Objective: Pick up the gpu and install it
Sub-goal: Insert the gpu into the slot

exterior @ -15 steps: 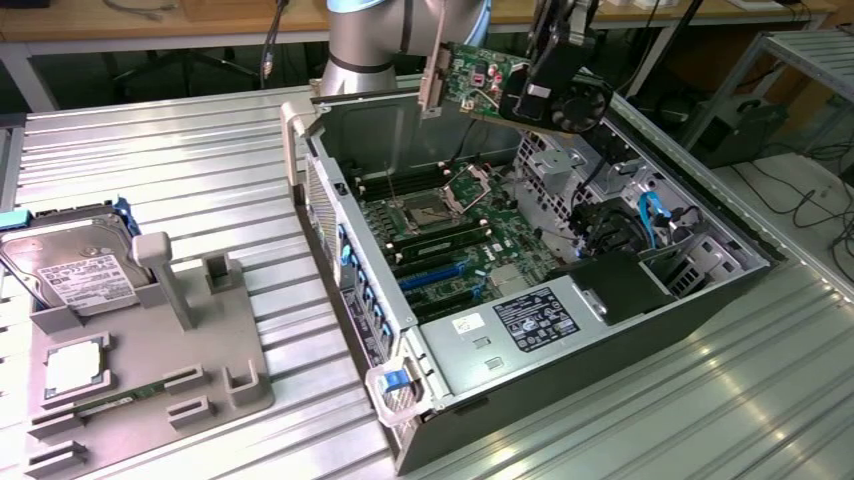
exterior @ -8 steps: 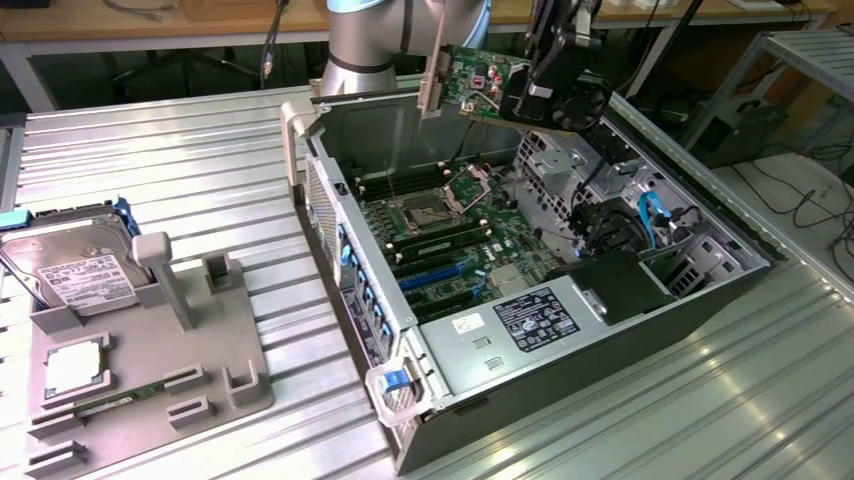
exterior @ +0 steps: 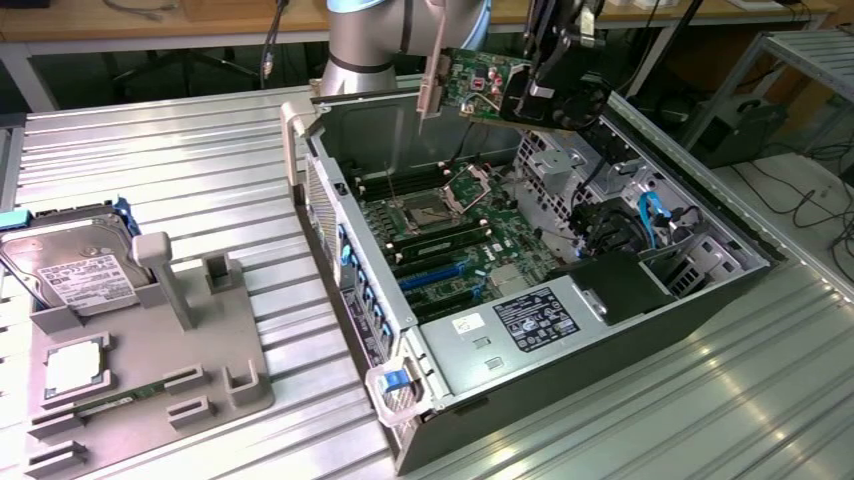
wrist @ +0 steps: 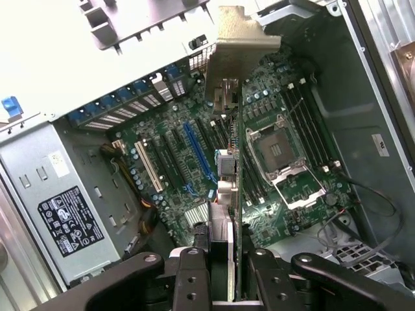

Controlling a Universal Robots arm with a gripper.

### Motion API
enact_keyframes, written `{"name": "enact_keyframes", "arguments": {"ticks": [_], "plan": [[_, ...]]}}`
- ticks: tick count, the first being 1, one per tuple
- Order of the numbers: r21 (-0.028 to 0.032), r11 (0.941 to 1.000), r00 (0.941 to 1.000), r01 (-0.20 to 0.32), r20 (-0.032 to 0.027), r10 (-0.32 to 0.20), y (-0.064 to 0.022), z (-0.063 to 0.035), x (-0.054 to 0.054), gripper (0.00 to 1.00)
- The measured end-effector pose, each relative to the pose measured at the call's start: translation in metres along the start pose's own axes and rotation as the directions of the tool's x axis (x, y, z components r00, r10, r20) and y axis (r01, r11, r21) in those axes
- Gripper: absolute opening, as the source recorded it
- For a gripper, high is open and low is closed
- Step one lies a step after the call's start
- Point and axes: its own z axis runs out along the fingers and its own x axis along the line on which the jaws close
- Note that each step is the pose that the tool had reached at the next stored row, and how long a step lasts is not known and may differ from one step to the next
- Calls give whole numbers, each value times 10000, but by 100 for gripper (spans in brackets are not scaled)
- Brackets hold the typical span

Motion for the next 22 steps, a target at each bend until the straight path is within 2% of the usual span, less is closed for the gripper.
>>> {"name": "enact_keyframes", "arguments": {"ticks": [12, 22], "plan": [[-13, 9971, 9971, 765, -14, -765, -1, -1, 2, 28], [-28, 9891, 9891, 1470, -13, -1470, -3, 0, 5, 28]]}}
